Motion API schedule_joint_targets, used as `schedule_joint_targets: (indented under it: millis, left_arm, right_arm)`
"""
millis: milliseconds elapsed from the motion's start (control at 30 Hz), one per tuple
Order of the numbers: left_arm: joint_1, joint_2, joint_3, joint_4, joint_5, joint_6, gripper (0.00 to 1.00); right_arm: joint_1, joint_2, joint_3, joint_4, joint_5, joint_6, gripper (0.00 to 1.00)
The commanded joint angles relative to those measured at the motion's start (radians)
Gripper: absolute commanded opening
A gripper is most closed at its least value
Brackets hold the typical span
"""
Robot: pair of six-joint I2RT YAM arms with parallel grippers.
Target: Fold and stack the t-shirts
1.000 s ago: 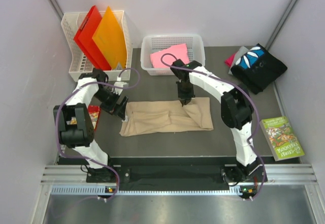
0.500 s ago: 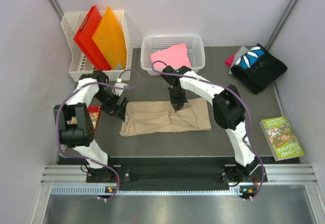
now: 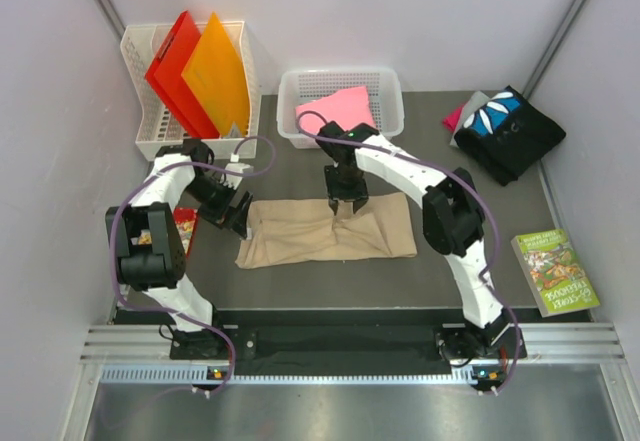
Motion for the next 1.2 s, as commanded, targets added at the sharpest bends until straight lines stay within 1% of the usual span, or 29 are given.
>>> schedule_joint_targets:
  millis: [0, 33, 100, 133, 200, 300, 500, 733, 833, 900, 933, 967, 1000, 1033, 1067, 1133, 1167]
  left_arm:
    - [0.005, -0.006, 0.008, -0.009, 0.025, 0.016, 0.99]
    - [0.005, -0.006, 0.01, -0.012, 0.025, 0.016, 0.99]
    - [0.005, -0.009, 0.01, -0.014, 0.027, 0.015, 0.99]
    - [0.005, -0.011, 0.011, -0.014, 0.027, 0.015, 0.99]
    - [0.005, -0.008, 0.013, -0.017, 0.027, 0.011, 0.99]
    - [0.005, -0.005, 0.019, -0.023, 0.028, 0.01, 0.99]
    - [0.005, -0.008, 0.031, -0.03, 0.027, 0.005, 0.99]
    - [0.005, -0.005, 0.028, -0.024, 0.022, 0.008, 0.99]
    - [0.005, -0.003, 0.031, -0.029, 0.025, 0.01, 0.99]
    - [0.005, -0.006, 0.036, -0.035, 0.024, 0.014, 0.99]
    - [0.007, -0.008, 0.047, -0.043, 0.024, 0.015, 0.99]
    - [0.005, -0.008, 0.054, -0.049, 0.024, 0.018, 0.99]
    - [0.005, -0.006, 0.06, -0.055, 0.027, 0.018, 0.99]
    - [0.005, -0.002, 0.071, -0.066, 0.028, 0.019, 0.99]
    - [0.005, -0.003, 0.076, -0.069, 0.028, 0.019, 0.99]
    - [0.004, -0.003, 0.08, -0.072, 0.034, 0.018, 0.99]
    - [0.004, 0.0, 0.08, -0.073, 0.034, 0.013, 0.99]
  right_arm:
    - [-0.056, -0.164, -0.098, 0.019, 0.035, -0.021, 0.5]
    - [-0.071, -0.231, -0.189, 0.04, 0.035, -0.022, 0.5]
    - [-0.114, -0.287, -0.289, 0.109, 0.014, -0.021, 0.5]
    - [-0.125, -0.323, -0.377, 0.128, 0.006, -0.024, 0.49]
    - [-0.141, -0.343, -0.44, 0.167, 0.007, -0.027, 0.49]
    - [-0.144, -0.371, -0.531, 0.227, -0.049, -0.029, 0.48]
    - [-0.122, -0.38, -0.551, 0.3, -0.149, -0.015, 0.46]
    - [-0.041, -0.318, -0.502, 0.28, -0.157, -0.004, 0.42]
    - [-0.047, -0.327, -0.473, 0.254, -0.125, -0.004, 0.41]
    - [-0.105, -0.353, -0.453, 0.221, -0.083, -0.013, 0.41]
    - [-0.136, -0.391, -0.456, 0.218, -0.075, -0.022, 0.42]
    - [-0.207, -0.412, -0.463, 0.218, -0.072, -0.027, 0.43]
    - [-0.248, -0.435, -0.488, 0.224, -0.077, -0.036, 0.43]
    - [-0.286, -0.478, -0.505, 0.234, -0.088, -0.042, 0.46]
    - [-0.356, -0.497, -0.523, 0.259, -0.123, -0.051, 0.46]
    - [-0.416, -0.527, -0.58, 0.286, -0.163, -0.076, 0.48]
    - [-0.461, -0.529, -0.6, 0.309, -0.207, -0.085, 0.5]
